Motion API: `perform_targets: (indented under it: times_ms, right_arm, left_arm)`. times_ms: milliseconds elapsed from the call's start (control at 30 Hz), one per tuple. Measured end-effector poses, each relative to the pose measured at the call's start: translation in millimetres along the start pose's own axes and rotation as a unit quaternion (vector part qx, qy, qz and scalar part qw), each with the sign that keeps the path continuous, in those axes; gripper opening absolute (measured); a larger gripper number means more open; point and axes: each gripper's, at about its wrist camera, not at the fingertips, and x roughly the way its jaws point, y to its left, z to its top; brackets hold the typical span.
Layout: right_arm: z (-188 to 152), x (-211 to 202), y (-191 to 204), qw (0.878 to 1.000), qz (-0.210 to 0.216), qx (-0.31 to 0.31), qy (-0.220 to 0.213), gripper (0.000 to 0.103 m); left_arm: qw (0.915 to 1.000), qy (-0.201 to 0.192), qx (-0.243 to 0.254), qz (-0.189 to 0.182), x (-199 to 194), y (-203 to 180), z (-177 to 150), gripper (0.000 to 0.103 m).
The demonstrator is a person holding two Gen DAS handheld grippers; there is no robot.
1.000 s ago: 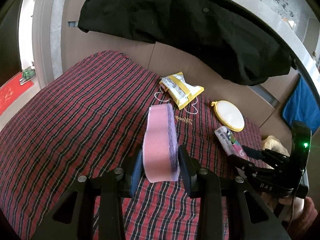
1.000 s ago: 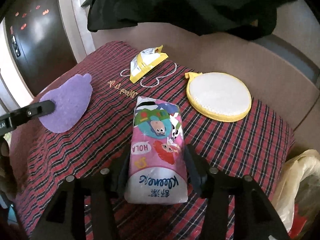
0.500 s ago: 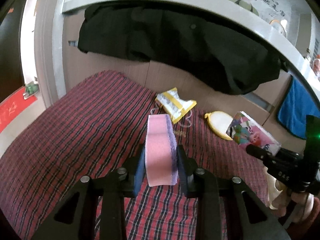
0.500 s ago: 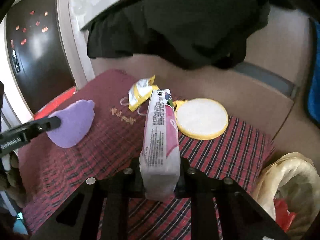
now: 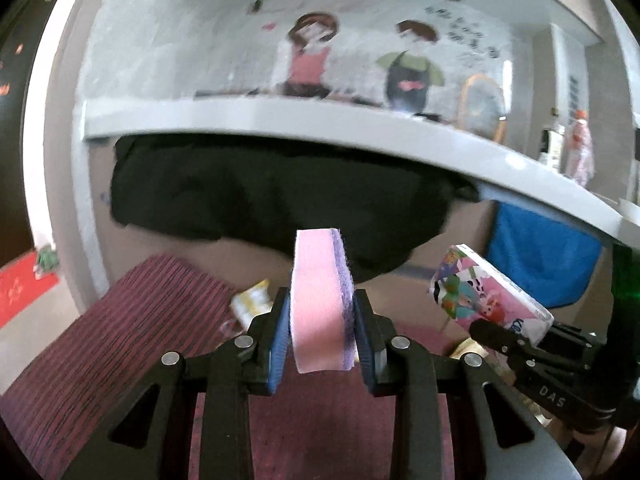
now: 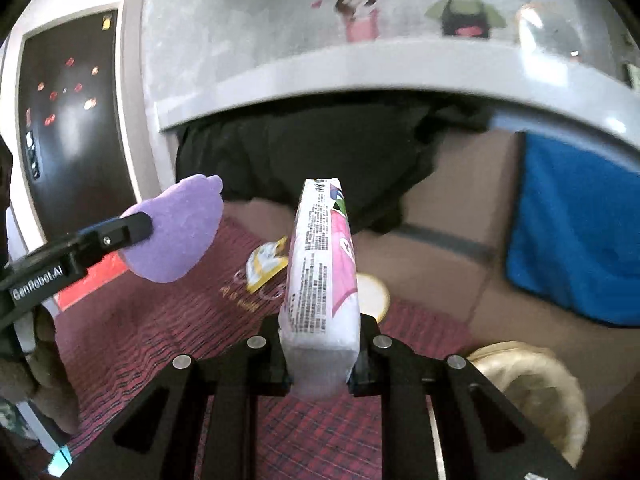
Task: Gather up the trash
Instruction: 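Carry the sponge and tissue pack over the bin and open both grippers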
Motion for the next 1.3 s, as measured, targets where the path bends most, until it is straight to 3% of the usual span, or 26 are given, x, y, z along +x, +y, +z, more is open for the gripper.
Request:
perform_targets:
  times_ms: [267,600,833,1300]
  right_arm:
    - [-3.6,-67.9,-60.9,0.996,-0.079,0.005,-0.044,0.017]
    - [-23.5,-107.2,-123.3,0.99,-0.125,0.045,-0.057,0.017]
    - [-40.3,-111.8,-153.5,0.987,-0.139,0.068,-0.046,0.017]
    - [-69.3,-88.4,-190.6,0.984,-0.143,0.105,-0.011,0.017]
  left_arm:
    - [0.9986,-0.02,0.033,-0.036,-0.9,-86.7,0.6,0.031]
    - [0.9957,-0.009,0.06,-0.071,14.1,-173.0,-15.4,0.031]
    - [0.9931,0.018,0.07,-0.092,36.3,-204.6,-34.6,0.031]
    - [0.9872,0.086,0.075,-0.111,84.8,-226.1,-69.8,0.031]
